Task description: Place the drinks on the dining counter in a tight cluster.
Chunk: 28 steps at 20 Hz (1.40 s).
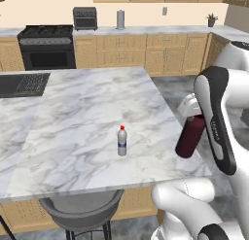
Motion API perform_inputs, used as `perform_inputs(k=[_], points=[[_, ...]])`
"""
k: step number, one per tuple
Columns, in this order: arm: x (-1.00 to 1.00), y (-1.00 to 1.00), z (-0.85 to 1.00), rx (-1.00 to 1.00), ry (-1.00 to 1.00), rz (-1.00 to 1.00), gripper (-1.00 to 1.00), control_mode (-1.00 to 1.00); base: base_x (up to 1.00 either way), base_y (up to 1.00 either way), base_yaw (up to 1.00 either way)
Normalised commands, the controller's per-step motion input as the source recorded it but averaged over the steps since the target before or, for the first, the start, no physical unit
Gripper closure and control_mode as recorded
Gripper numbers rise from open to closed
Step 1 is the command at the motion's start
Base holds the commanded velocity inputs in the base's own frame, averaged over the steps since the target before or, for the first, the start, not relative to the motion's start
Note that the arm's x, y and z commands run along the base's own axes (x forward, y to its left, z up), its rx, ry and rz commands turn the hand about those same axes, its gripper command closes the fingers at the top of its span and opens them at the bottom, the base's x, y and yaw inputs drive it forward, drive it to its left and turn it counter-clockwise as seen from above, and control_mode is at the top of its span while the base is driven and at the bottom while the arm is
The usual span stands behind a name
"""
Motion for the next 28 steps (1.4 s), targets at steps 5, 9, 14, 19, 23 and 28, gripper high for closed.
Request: perform_inputs(k=[5,9,14,19,23,28], points=[[0.75,0.36,-0.09,0.0,0.0,0.28,1.0,-1.0,0.0,0.0,0.0],[0.48,0.07,-0.39,0.0,-0.02,0.12,1.0,-1.0,0.0,0.0,0.0],[0.05,0.0,-0.54,0.0,-0.11,0.0,1.0,-1.0,0.0,0.0,0.0],[0.22,0.42,-0.66,0.0,-0.17,0.0,1.0,-1.0,0.0,0.0,0.0],[0.41,0.62,-0.25,-0.02,-0.05,0.0,1.0,-1.0,0.0,0.0,0.0],[0.13,0.02,0.01,-0.11,0.16,0.0,1.0,-1.0,0.0,0.0,0.0]])
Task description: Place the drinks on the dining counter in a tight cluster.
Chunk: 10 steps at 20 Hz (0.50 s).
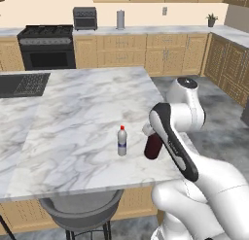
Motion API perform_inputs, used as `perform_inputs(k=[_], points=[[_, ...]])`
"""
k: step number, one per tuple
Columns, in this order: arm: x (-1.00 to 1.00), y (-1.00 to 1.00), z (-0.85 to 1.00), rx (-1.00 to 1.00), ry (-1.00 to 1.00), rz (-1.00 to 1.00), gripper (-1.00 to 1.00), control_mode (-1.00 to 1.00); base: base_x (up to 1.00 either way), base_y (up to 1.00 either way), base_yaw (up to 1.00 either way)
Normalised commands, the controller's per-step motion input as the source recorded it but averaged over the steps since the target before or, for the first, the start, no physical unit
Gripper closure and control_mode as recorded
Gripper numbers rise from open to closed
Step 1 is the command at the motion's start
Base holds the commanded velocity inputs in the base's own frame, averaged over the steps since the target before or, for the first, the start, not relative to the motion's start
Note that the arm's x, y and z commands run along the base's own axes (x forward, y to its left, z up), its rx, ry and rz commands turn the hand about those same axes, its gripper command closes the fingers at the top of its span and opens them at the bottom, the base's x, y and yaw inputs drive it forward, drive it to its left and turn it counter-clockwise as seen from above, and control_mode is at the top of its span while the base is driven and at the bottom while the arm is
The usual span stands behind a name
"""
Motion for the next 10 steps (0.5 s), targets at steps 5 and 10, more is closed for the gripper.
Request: perform_inputs(k=[5,10], points=[[0.32,0.0,0.0,-0.08,0.2,0.0,1.0,-1.0,0.0,0.0,0.0],[0.03,0.0,-0.03,0.0,0.03,0.0,1.0,-1.0,0.0,0.0,0.0]])
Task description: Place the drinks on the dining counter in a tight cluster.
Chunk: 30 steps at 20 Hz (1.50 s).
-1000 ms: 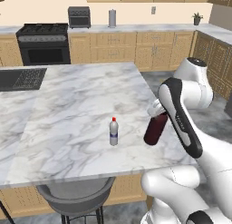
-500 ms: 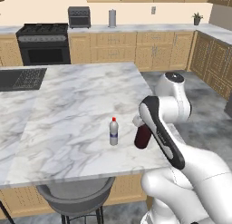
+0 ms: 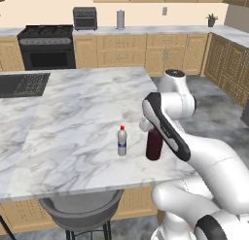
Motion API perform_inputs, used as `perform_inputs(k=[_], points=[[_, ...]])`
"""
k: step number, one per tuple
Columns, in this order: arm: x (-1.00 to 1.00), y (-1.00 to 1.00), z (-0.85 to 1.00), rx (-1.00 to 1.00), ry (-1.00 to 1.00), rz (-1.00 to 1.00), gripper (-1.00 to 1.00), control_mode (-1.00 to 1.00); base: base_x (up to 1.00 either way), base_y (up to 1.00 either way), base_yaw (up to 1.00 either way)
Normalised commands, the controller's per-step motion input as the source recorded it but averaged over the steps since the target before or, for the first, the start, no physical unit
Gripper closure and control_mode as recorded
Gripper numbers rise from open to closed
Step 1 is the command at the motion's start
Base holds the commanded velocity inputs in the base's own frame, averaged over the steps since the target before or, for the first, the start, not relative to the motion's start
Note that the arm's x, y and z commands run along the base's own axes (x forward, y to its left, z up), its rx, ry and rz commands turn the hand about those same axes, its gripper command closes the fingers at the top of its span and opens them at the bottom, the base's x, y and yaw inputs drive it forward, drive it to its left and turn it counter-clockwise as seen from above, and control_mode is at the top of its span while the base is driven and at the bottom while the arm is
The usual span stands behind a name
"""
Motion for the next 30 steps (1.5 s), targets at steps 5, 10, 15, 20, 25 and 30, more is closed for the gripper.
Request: perform_inputs(k=[5,10,15,20,25,30], points=[[0.2,0.07,-0.13,0.0,0.0,0.0,1.0,-1.0,0.0,0.0,0.0],[0.48,0.15,-0.13,0.0,0.0,0.0,1.0,-1.0,0.0,0.0,0.0],[0.19,0.0,0.0,0.0,0.02,0.0,1.0,-1.0,0.0,0.0,0.0],[0.34,0.0,0.0,0.0,0.05,0.0,1.0,-1.0,0.0,0.0,0.0],[0.31,0.0,-0.03,0.0,0.08,0.0,1.0,-1.0,0.0,0.0,0.0],[0.11,0.12,-0.12,0.0,0.01,0.0,1.0,-1.0,0.0,0.0,0.0]])
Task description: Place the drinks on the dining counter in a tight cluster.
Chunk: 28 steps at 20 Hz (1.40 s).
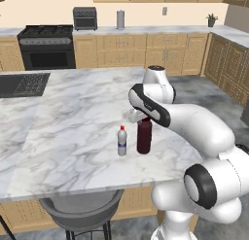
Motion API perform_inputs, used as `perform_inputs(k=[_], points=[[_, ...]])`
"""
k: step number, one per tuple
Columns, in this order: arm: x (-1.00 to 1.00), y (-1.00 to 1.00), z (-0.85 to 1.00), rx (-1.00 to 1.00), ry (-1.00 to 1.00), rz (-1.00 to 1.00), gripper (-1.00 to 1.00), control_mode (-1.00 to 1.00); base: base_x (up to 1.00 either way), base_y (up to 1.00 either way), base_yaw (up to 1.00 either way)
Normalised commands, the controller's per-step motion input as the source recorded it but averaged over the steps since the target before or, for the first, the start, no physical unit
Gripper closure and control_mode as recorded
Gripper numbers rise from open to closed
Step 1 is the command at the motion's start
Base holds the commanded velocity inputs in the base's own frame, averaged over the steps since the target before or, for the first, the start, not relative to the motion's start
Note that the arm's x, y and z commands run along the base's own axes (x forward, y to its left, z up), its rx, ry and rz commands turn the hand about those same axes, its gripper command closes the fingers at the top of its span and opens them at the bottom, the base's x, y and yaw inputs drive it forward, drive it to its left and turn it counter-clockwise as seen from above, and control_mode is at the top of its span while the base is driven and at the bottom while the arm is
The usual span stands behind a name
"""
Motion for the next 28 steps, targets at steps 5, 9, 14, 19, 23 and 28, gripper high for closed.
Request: perform_inputs(k=[5,9,14,19,23,28], points=[[0.12,0.04,-0.07,0.0,0.0,0.0,1.0,-1.0,0.0,0.0,0.0],[0.01,0.0,-0.06,0.0,0.01,0.0,1.0,-1.0,0.0,0.0,0.0],[0.03,0.03,-0.15,0.0,0.0,0.0,1.0,-1.0,0.0,0.0,0.0],[0.03,0.05,-0.02,0.0,0.0,0.0,1.0,-1.0,0.0,0.0,0.0],[0.15,0.14,0.0,0.0,0.0,0.0,1.0,-1.0,0.0,0.0,0.0],[0.17,0.09,0.0,0.0,0.0,0.0,1.0,-1.0,0.0,0.0,0.0]])
